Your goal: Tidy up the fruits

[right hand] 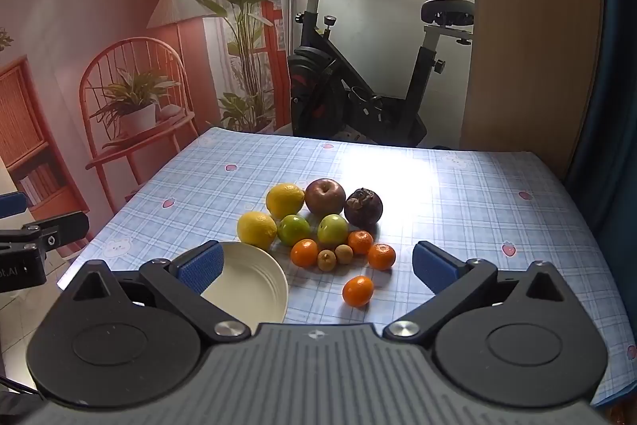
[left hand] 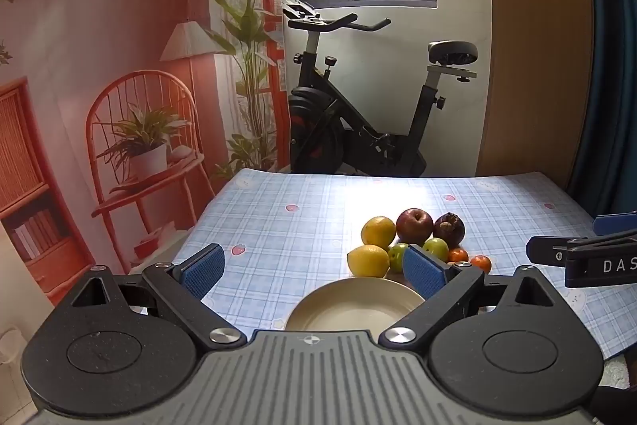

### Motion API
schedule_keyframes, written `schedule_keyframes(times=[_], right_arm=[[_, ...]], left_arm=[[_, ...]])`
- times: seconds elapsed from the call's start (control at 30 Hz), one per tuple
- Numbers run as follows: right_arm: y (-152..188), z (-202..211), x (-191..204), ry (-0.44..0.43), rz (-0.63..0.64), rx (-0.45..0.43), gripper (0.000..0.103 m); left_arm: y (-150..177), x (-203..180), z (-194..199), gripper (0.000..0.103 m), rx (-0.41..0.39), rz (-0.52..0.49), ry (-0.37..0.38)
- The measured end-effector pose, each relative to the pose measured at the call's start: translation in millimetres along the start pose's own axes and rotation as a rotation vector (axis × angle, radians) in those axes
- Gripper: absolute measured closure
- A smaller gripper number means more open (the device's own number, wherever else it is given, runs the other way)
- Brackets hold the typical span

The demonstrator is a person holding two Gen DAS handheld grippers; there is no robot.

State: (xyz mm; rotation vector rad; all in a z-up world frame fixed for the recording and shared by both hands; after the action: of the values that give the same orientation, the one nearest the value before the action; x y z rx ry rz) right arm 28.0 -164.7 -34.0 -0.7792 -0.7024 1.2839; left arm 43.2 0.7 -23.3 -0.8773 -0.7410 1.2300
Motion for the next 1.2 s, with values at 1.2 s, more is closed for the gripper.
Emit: schedule_keyframes(times=[1.2], right_arm=[[0.2, 6.7, 0.6, 0.032, 0.003, -0.023, 0.000]], left_arm=[[3.2, -4.8, 13.8, 0.005, -0.050, -0.028, 0.007]])
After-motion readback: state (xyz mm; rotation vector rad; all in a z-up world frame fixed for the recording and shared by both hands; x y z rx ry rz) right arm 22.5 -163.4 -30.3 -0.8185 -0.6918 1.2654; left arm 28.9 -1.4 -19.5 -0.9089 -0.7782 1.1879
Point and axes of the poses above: each gripper's, at about its wrist camera, not at the fingertips, and z roughly against the way its jaws point, x to its left, y to its underside, the point moved 5 cm from there along -z, roughly the way its jaws point, and after that the axes turned 9 degrees about y, right-handed, at the moved point
